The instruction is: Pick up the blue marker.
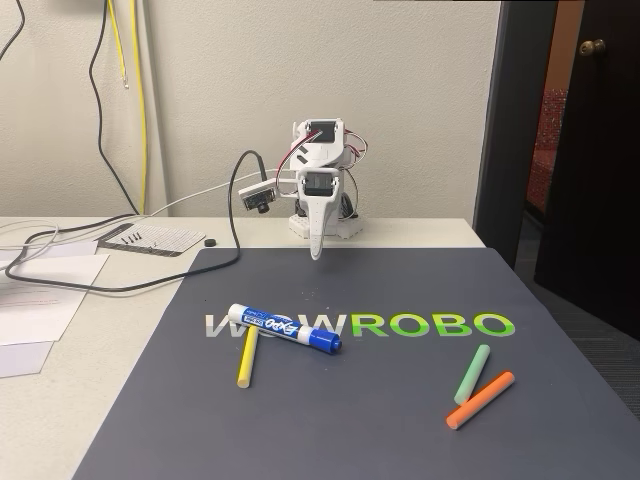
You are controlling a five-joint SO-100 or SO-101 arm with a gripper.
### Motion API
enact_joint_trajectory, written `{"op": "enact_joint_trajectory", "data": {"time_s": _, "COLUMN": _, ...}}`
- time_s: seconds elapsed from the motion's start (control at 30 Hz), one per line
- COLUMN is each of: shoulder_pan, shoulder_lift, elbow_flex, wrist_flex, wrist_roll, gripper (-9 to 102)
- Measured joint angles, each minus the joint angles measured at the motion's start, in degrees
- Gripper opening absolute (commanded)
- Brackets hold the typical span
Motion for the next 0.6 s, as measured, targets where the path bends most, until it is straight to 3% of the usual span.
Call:
{"op": "enact_joint_trajectory", "data": {"time_s": 0.43, "shoulder_pan": 0.4, "shoulder_lift": 0.0, "elbow_flex": 0.0, "wrist_flex": 0.0, "wrist_roll": 2.4, "gripper": 0}}
{"op": "enact_joint_trajectory", "data": {"time_s": 0.6, "shoulder_pan": 0.4, "shoulder_lift": 0.0, "elbow_flex": 0.0, "wrist_flex": -7.9, "wrist_roll": 2.5, "gripper": 0}}
